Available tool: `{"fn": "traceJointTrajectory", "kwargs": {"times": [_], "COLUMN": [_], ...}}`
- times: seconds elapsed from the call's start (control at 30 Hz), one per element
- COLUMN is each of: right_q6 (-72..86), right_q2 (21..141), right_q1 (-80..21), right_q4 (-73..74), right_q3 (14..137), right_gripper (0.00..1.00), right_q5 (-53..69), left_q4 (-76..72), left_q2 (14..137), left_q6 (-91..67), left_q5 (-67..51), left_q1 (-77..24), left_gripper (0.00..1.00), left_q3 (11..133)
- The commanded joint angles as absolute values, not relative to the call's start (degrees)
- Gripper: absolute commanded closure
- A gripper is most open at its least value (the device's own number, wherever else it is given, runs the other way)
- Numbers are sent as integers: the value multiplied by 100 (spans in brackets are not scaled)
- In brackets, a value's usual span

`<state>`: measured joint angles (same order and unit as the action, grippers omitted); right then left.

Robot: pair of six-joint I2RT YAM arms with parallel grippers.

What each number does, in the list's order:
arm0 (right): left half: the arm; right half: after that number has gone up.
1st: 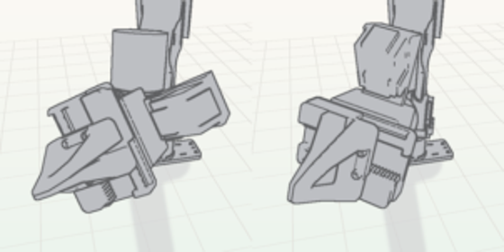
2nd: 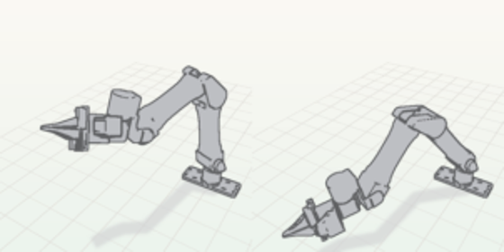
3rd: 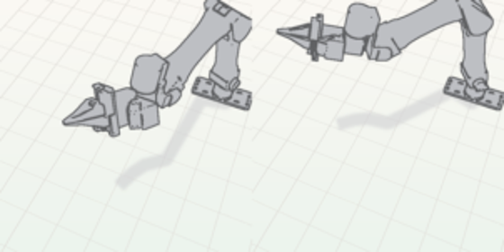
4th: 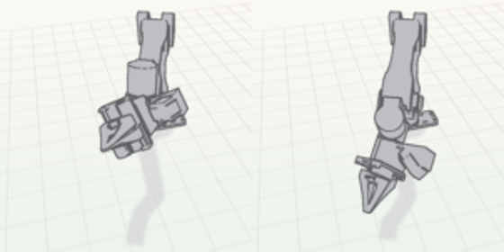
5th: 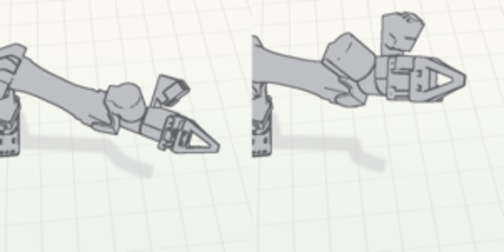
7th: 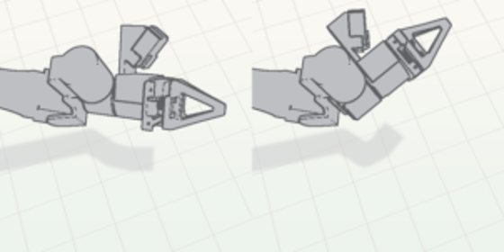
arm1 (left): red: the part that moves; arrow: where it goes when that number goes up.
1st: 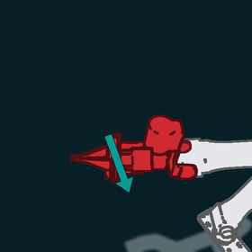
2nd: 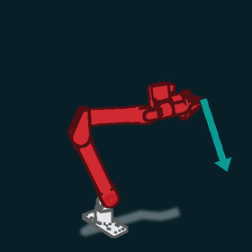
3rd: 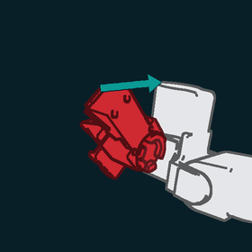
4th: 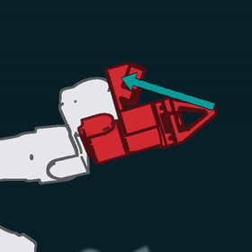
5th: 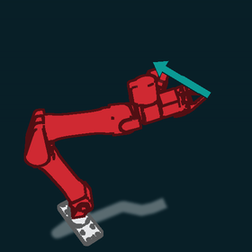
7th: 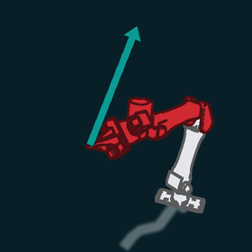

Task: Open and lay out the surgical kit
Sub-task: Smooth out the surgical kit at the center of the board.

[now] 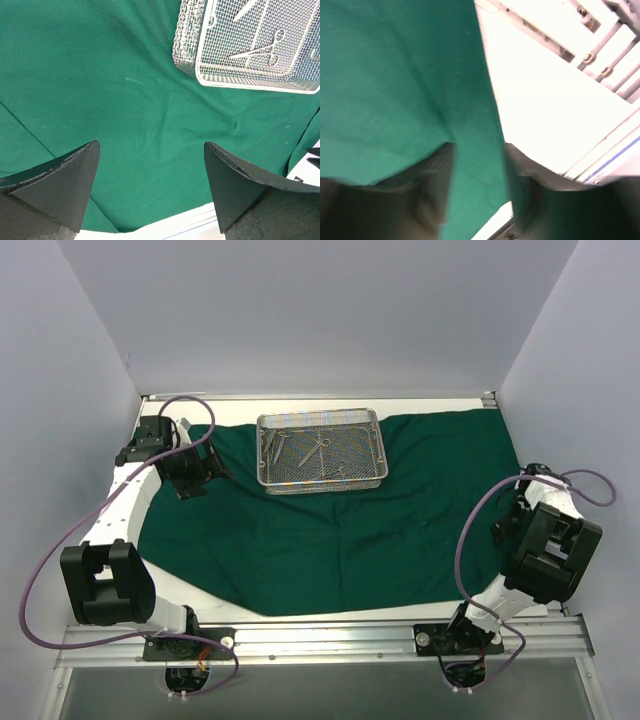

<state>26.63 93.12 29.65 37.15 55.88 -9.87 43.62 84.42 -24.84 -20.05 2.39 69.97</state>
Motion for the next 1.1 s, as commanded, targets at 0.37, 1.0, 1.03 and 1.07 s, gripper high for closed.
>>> {"fn": "traceJointTrajectory", "kwargs": {"times": [0.37, 1.0, 1.03, 1.07], "right_q6": [2425, 2821, 2821, 2839], "right_q2": [10026, 11091, 11109, 11144], "right_q1": [1688, 1257, 1239, 1231], "right_q4": [3480, 3525, 3516, 3498], "right_q3": [7444, 7963, 7954, 7954], "right_gripper": [37, 43, 43, 44], "right_q5": [-1300, -1538, -1538, -1529], "left_q4": [3982, 3894, 3894, 3902], "left_q2": [8498, 8771, 8780, 8798], "left_q6": [-2549, -2558, -2540, -2531], "left_q5": [-2224, -2180, -2180, -2171], "left_q1": [220, 237, 237, 237], "left_gripper": [6, 6, 6, 6], "left_q3": [6829, 6891, 6891, 6899]}}
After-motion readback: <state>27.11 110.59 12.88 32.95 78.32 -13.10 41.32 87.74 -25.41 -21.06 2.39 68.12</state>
